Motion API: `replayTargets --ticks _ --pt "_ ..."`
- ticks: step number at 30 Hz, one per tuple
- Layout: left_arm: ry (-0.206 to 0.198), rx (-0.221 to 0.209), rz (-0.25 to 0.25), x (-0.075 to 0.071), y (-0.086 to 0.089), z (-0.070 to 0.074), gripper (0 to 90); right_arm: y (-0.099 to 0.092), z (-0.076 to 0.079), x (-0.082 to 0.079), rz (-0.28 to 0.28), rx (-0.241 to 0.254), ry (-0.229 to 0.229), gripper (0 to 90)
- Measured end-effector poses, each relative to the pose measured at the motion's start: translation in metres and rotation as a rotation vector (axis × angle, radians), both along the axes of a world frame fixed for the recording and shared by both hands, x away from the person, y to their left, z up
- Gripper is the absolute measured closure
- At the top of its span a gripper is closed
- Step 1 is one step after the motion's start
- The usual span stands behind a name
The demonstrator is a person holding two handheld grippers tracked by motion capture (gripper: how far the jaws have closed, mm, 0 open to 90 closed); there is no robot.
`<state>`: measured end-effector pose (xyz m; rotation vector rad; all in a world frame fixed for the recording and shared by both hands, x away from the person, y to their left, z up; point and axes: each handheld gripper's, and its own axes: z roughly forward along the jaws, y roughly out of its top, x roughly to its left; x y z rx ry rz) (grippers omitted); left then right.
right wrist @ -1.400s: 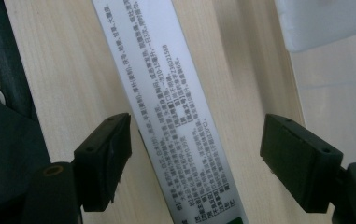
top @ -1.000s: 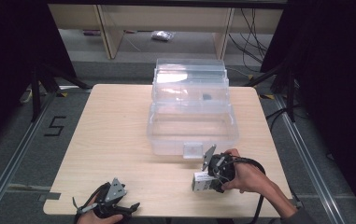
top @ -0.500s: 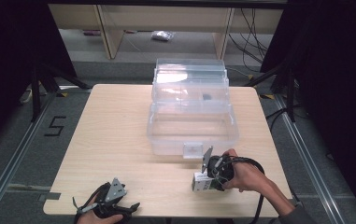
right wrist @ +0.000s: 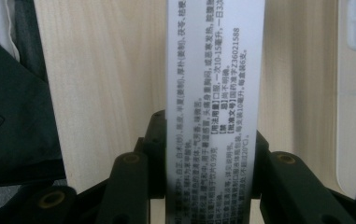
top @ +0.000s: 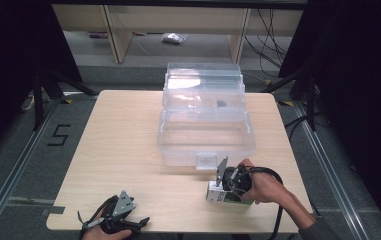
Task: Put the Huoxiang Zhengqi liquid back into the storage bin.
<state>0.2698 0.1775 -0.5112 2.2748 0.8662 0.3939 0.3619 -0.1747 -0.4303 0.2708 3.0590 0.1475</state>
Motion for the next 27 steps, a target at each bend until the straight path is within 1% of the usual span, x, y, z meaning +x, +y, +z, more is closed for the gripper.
replayTargets --ticks 1,3,4,5,8,10,11,12,13,14,15,16,17,18,19,20,21,22,23,24,25,27 --pt "0.0 -0.001 -0.001 0.0 0.0 0.0 17.1 0.0 0.0 0.0 0.017 0.013 -0.007 65.1" --pt "-0.001 0.003 -0.005 0.0 0.0 0.0 17.1 0.0 0.002 -0.001 0.018 0.008 -0.008 65.2" --pt "-0.001 0.003 -0.002 0.0 0.0 0.0 17.1 0.0 0.003 0.001 0.042 0.012 -0.012 65.2" --pt "0.0 0.0 0.001 0.0 0.0 0.0 17.1 0.001 0.005 -0.001 0.02 0.001 -0.01 65.3" --pt "-0.001 0.0 0.0 0.0 0.0 0.0 17.1 0.002 0.009 -0.001 0.009 -0.013 -0.003 65.2" --pt "0.0 -0.003 0.002 0.0 0.0 0.0 17.1 0.003 0.012 0.001 0.039 -0.017 -0.017 65.3" --pt "-0.001 -0.003 0.001 0.0 0.0 0.0 17.1 0.004 0.017 0.003 0.056 -0.027 -0.01 65.3" --pt "-0.001 -0.003 0.001 0.0 0.0 0.0 17.1 0.004 0.017 0.003 0.056 -0.027 -0.01 65.3" --pt "-0.01 -0.036 0.026 -0.001 -0.003 -0.002 17.2 0.005 0.019 0.002 0.033 -0.026 -0.01 65.3" --pt "-0.01 -0.036 0.026 -0.001 -0.003 -0.002 17.1 0.005 0.019 0.002 0.033 -0.026 -0.01 65.3" --pt "-0.002 -0.021 0.014 0.0 -0.001 -0.001 17.1 0.005 0.022 0.001 0.024 -0.031 -0.007 65.3" --pt "0.0 -0.005 0.003 0.0 0.0 0.0 17.1 0.006 0.023 0.005 0.076 -0.027 -0.013 65.3" --pt "0.0 -0.011 0.005 0.0 0.0 0.0 17.1 0.006 0.025 0.003 0.036 -0.027 -0.01 65.3" --pt "-0.002 -0.009 0.004 0.0 0.0 0.0 17.1 0.006 0.026 0.003 0.032 -0.026 -0.014 65.3" --pt "0.0 -0.01 0.004 0.0 0.0 0.0 17.1 0.006 0.029 0.006 0.05 -0.007 -0.017 65.3" --pt "0.0 -0.01 0.004 0.0 0.0 0.0 17.1 0.006 0.029 0.006 0.05 -0.007 -0.017 65.3" --pt "0.002 -0.049 0.036 0.0 -0.003 -0.003 17.1 0.006 0.034 0.007 0.034 -0.007 -0.004 65.3" --pt "0.002 -0.049 0.036 0.0 -0.003 -0.003 17.1 0.006 0.034 0.007 0.034 -0.007 -0.004 65.3" --pt "-0.001 -0.034 0.021 0.0 -0.002 -0.001 17.1 0.005 0.036 0.008 0.033 -0.004 -0.011 65.3" --pt "-0.002 -0.037 0.021 0.0 -0.002 -0.001 17.1 0.005 0.039 0.008 0.028 -0.003 -0.008 65.3" --pt "0.001 -0.019 0.009 0.0 -0.001 0.0 17.1 0.004 0.042 0.01 0.048 0.007 -0.011 65.3" --pt "0.004 -0.012 0.007 0.001 0.0 0.0 17.1 0.004 0.044 0.01 0.043 0.003 -0.012 65.3"
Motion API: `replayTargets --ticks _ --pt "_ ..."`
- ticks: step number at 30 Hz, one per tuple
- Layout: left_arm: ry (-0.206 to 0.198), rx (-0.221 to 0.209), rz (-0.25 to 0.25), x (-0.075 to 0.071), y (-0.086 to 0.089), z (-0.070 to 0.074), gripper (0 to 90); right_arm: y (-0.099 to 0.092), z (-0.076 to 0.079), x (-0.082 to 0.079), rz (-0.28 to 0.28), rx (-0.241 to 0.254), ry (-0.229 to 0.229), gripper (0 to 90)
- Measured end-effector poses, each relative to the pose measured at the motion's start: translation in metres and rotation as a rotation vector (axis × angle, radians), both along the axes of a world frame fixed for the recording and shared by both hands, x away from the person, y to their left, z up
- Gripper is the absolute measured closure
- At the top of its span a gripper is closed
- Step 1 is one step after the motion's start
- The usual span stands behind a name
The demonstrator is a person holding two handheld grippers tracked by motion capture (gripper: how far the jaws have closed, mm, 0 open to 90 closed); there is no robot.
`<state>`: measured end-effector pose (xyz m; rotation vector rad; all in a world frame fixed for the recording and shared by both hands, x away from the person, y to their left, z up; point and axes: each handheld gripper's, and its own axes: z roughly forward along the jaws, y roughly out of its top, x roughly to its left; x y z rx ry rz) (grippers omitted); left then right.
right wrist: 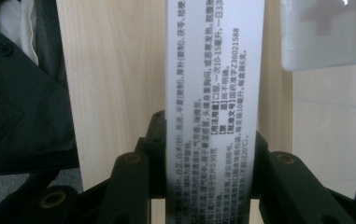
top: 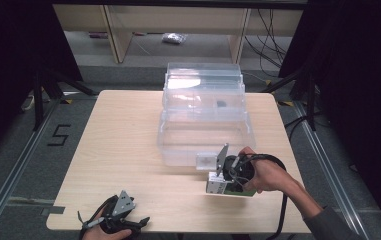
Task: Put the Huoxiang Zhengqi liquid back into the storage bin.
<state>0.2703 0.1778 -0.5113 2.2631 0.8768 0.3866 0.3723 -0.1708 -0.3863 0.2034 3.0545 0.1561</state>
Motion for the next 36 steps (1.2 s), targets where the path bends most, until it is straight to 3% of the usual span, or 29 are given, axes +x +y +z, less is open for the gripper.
replayTargets --ticks 1,2,3,4,5,6,10,11,12,13,14,15,17,19,20,21,22,25,27,28,32,34,36 --pt "-0.004 0.004 0.004 0.0 0.0 0.0 17.1 -0.001 0.002 0.002 0.004 0.008 0.004 65.3" --pt "-0.007 -0.034 0.029 -0.001 -0.002 -0.002 17.1 -0.001 0.004 0.003 0.019 0.023 0.0 65.3" --pt "-0.004 -0.024 0.014 -0.001 -0.002 -0.002 17.1 -0.002 0.007 0.007 0.052 0.025 -0.001 65.3" --pt "-0.004 0.003 -0.004 0.0 0.0 0.0 17.1 -0.003 0.009 0.005 -0.005 0.025 0.012 65.3" --pt "-0.004 0.003 -0.004 0.0 0.0 0.0 17.1 -0.003 0.009 0.005 -0.005 0.025 0.012 65.3" --pt "-0.011 -0.027 0.021 -0.001 -0.002 -0.002 17.1 -0.004 0.011 0.008 0.018 0.026 -0.002 65.3" --pt "-0.006 -0.023 0.025 0.0 -0.002 -0.002 17.1 -0.005 0.016 0.012 0.02 0.018 -0.016 65.3" --pt "-0.009 -0.027 0.028 -0.001 -0.002 -0.002 17.1 -0.005 0.021 0.012 -0.009 0.006 -0.013 65.3" --pt "-0.005 -0.035 0.027 -0.001 -0.003 -0.002 17.1 -0.007 0.022 0.013 -0.011 0.029 -0.022 65.3" --pt "-0.011 -0.027 0.016 -0.001 -0.002 -0.002 17.2 -0.007 0.024 0.015 0.014 0.035 -0.026 65.3" --pt "-0.004 0.0 -0.005 0.0 -0.001 -0.001 17.1 -0.008 0.026 0.014 -0.004 0.037 -0.025 65.3" --pt "-0.005 0.001 -0.001 0.0 0.0 -0.001 17.1 -0.008 0.03 0.017 0.041 0.043 -0.034 65.3" --pt "-0.006 -0.001 -0.001 0.0 0.0 -0.001 17.1 -0.008 0.036 0.015 -0.013 0.044 -0.025 65.3" --pt "0.0 0.002 0.0 0.0 0.0 -0.001 17.1 -0.009 0.042 0.018 0.014 0.05 -0.028 65.3" --pt "0.0 -0.001 0.005 0.0 0.0 -0.001 17.2 -0.009 0.045 0.017 -0.015 0.047 -0.026 65.3" --pt "-0.005 -0.028 0.028 -0.001 -0.002 -0.002 17.1 -0.01 0.047 0.021 0.025 0.054 -0.037 65.3" --pt "-0.006 -0.031 0.026 -0.001 -0.003 -0.002 17.1 -0.009 0.05 0.02 -0.017 0.066 -0.026 65.3" --pt "-0.001 0.011 -0.003 0.0 0.0 0.0 17.1 -0.009 0.057 0.024 -0.005 0.055 -0.03 65.3" --pt "-0.002 -0.012 0.018 0.0 -0.001 -0.002 17.1 -0.009 0.058 0.025 -0.008 0.058 -0.035 65.3" --pt "-0.005 -0.03 0.031 -0.001 -0.002 -0.002 17.1 -0.008 0.062 0.03 0.024 0.046 -0.041 65.4" --pt "0.001 0.003 0.002 0.0 0.0 -0.001 17.1 -0.007 0.065 0.031 -0.004 0.048 -0.03 65.3" --pt "-0.002 -0.015 0.008 -0.001 -0.001 -0.001 17.1 -0.008 0.067 0.032 -0.026 0.043 -0.03 65.4" --pt "0.003 -0.001 0.004 0.0 0.0 -0.001 17.1 -0.007 0.068 0.035 -0.009 0.047 -0.023 65.4"
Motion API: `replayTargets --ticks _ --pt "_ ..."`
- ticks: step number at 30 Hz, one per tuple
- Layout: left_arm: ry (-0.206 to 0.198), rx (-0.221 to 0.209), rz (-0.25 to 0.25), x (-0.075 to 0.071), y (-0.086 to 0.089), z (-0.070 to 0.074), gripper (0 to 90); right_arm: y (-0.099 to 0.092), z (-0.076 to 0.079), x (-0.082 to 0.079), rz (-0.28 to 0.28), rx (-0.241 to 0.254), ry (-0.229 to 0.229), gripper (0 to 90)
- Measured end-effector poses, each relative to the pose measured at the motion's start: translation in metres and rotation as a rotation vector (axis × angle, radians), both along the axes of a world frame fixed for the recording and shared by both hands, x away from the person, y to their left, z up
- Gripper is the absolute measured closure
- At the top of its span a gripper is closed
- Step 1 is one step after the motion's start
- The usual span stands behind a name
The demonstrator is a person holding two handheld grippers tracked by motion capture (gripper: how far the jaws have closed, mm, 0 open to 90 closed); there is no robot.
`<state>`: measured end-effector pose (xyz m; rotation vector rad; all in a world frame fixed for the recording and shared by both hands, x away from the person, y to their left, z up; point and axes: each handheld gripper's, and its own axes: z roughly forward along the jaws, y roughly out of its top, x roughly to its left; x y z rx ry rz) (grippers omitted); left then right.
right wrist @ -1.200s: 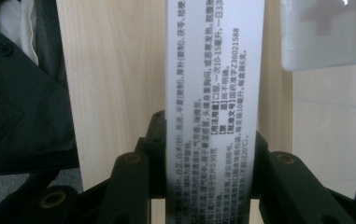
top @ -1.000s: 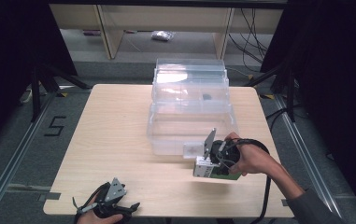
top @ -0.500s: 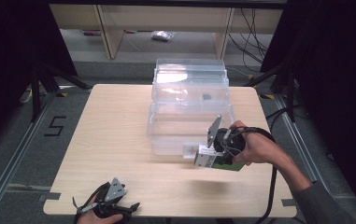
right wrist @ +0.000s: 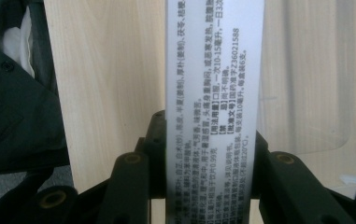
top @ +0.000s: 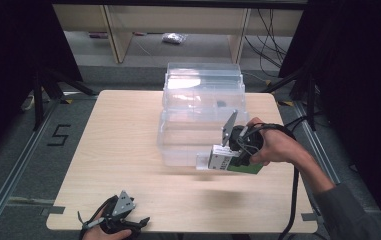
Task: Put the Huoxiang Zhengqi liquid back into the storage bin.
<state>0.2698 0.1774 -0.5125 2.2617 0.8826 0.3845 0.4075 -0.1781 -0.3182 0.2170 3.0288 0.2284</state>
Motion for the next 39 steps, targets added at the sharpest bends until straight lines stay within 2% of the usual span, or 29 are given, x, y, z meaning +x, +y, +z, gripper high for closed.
replayTargets --ticks 2,3,4,5,6,7,8,11,12,13,15,17,18,19,20,22,23,24,25,26,30,31,32,34,36,37,38,39 --pt "-0.006 -0.002 0.003 0.0 0.0 0.0 17.1 -0.001 0.003 0.005 0.011 0.004 -0.008 65.4" --pt "-0.006 -0.002 0.003 0.0 0.0 0.0 17.1 -0.001 0.004 0.007 0.034 -0.01 -0.021 65.4" --pt "-0.004 -0.028 0.019 0.0 -0.002 -0.001 17.1 -0.001 0.007 0.007 0.011 -0.01 -0.016 65.4" --pt "-0.004 -0.028 0.019 0.0 -0.002 -0.001 17.1 -0.001 0.007 0.007 0.011 -0.01 -0.016 65.4" --pt "-0.002 -0.022 0.009 0.0 -0.001 -0.002 17.1 0.0 0.01 0.009 -0.003 -0.002 -0.002 65.4" --pt "-0.002 -0.022 0.009 0.0 -0.001 -0.002 17.1 0.001 0.011 0.01 0.003 -0.008 -0.004 65.4" --pt "0.006 0.003 -0.007 0.001 0.0 -0.002 17.1 0.002 0.012 0.012 0.013 0.002 -0.014 65.4" --pt "0.009 0.01 -0.002 0.001 0.001 -0.002 17.1 0.004 0.016 0.016 0.029 -0.003 -0.015 65.4" --pt "0.002 -0.018 0.013 0.001 0.0 -0.003 17.1 0.005 0.019 0.02 0.041 -0.007 -0.02 65.4" --pt "-0.001 -0.043 0.031 0.0 0.0 -0.002 17.1 0.006 0.02 0.021 0.011 -0.01 -0.03 65.4" --pt "-0.008 -0.045 0.028 0.001 0.001 -0.001 17.1 0.007 0.021 0.023 0.016 -0.001 -0.028 65.4" --pt "0.003 0.006 0.004 0.002 0.004 0.001 17.1 0.007 0.025 0.029 0.018 -0.006 -0.033 65.4" --pt "-0.004 -0.039 0.036 0.0 0.001 -0.001 17.1 0.006 0.025 0.031 0.013 -0.008 -0.031 65.4" --pt "-0.009 -0.045 0.033 0.0 0.001 -0.001 17.1 0.006 0.025 0.033 0.034 -0.008 -0.039 65.4" --pt "-0.003 -0.002 0.002 0.001 0.003 0.001 17.1 0.006 0.025 0.035 0.032 -0.014 -0.037 65.4" --pt "0.004 0.002 -0.005 0.001 0.004 0.0 17.1 0.005 0.024 0.04 0.021 -0.005 -0.032 65.4" --pt "0.003 0.004 -0.007 0.001 0.004 0.0 17.1 0.005 0.025 0.041 -0.005 -0.001 -0.027 65.4" --pt "0.003 0.004 -0.008 0.001 0.004 0.0 17.1 0.004 0.024 0.046 0.041 0.002 -0.039 65.4" --pt "0.003 0.004 -0.008 0.001 0.004 0.0 17.1 0.004 0.024 0.046 0.041 0.002 -0.039 65.4" --pt "0.0 -0.021 0.004 0.0 0.002 0.0 17.1 0.005 0.024 0.047 0.003 0.004 -0.032 65.4" --pt "-0.001 -0.028 0.011 0.0 0.001 0.0 17.1 0.007 0.026 0.051 -0.002 0.011 -0.038 65.4" --pt "-0.002 -0.041 0.021 0.0 0.0 -0.001 17.1 0.008 0.026 0.051 0.006 0.027 -0.041 65.4" --pt "-0.004 -0.044 0.023 0.0 0.0 -0.001 17.1 0.008 0.029 0.053 0.01 -0.002 -0.045 65.4" --pt "-0.007 -0.044 0.021 0.0 0.0 -0.001 17.1 0.009 0.029 0.055 0.019 0.017 -0.052 65.4" --pt "-0.01 -0.033 0.017 0.0 0.0 0.0 17.1 0.009 0.03 0.058 0.034 0.011 -0.058 65.4" --pt "-0.01 -0.035 0.017 -0.001 0.0 0.0 17.1 0.01 0.029 0.058 0.009 0.018 -0.05 65.4" --pt "-0.009 -0.036 0.016 0.0 0.0 0.0 17.1 0.01 0.028 0.063 0.038 0.002 -0.053 65.4" --pt "-0.009 -0.036 0.016 0.0 0.0 0.0 17.1 0.01 0.028 0.063 0.038 0.002 -0.053 65.4"
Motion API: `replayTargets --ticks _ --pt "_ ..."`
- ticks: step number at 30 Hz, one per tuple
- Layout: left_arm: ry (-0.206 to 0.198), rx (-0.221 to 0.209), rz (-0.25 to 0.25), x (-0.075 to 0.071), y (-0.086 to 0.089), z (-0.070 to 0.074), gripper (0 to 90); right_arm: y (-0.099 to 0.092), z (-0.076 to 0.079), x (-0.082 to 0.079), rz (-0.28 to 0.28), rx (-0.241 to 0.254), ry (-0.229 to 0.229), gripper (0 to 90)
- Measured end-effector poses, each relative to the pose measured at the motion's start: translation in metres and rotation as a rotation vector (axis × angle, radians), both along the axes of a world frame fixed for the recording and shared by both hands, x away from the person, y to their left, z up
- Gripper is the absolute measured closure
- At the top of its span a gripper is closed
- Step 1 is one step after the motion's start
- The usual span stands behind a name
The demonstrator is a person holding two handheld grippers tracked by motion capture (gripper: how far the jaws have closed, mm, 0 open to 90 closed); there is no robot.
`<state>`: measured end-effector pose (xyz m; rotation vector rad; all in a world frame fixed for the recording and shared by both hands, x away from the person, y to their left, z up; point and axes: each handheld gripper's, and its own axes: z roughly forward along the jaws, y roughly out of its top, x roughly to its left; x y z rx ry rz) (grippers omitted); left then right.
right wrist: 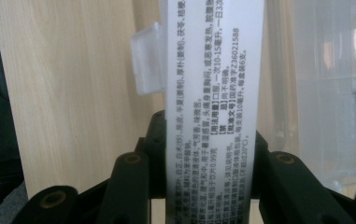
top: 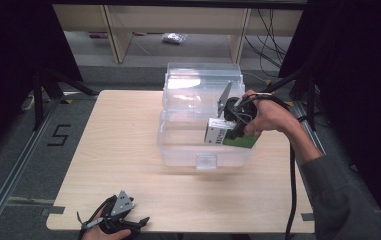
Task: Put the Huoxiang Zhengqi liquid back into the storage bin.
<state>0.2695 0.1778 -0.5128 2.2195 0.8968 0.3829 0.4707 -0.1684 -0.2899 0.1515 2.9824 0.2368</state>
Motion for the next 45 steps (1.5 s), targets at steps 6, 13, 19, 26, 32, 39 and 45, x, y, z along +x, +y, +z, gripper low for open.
replayTargets --ticks 6,13,19,26,32,39,45 --pt "0.004 -0.005 0.006 0.0 -0.001 -0.001 17.1 0.003 -0.005 0.007 0.009 -0.008 -0.015 65.4" --pt "0.0 -0.009 0.006 0.0 -0.001 0.0 17.1 0.003 -0.012 0.02 -0.027 -0.017 -0.015 65.4" --pt "0.003 -0.004 0.007 0.0 0.0 -0.001 17.1 0.0 -0.019 0.029 -0.049 -0.028 -0.017 65.3" --pt "0.005 -0.003 0.006 0.0 0.0 -0.001 17.1 0.0 -0.031 0.032 -0.046 -0.046 -0.009 65.3" --pt "0.003 -0.007 0.004 0.0 0.0 -0.001 17.1 -0.004 -0.039 0.036 -0.004 -0.032 -0.004 65.2" --pt "0.009 -0.003 0.007 0.001 0.0 -0.002 17.1 -0.008 -0.05 0.038 -0.006 -0.029 0.003 65.2" --pt "0.009 0.004 0.002 0.0 0.001 -0.001 17.1 -0.014 -0.063 0.04 -0.049 -0.033 0.037 65.0"
